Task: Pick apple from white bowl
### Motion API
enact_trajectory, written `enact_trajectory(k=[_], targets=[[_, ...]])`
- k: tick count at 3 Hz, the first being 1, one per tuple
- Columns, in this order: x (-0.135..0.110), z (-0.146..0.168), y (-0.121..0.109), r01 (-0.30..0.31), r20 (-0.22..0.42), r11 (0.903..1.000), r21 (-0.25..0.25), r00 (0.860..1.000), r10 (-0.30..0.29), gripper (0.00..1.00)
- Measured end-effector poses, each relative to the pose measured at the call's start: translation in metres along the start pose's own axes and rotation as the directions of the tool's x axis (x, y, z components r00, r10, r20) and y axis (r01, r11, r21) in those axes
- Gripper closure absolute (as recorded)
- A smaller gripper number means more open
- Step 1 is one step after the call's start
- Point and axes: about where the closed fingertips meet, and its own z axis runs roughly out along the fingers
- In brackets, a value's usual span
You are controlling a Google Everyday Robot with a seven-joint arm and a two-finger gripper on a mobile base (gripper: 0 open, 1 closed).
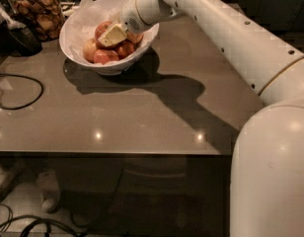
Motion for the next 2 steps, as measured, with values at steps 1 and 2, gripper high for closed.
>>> enact_trajectory(k=[1,2], targets=[[0.0,0.0,0.0,0.0,0.0,1.0,0.0,1.0,0.0,0.7],[0.0,0.0001,0.0,0.0,0.0,1.0,0.0,1.0,0.0,0.94]])
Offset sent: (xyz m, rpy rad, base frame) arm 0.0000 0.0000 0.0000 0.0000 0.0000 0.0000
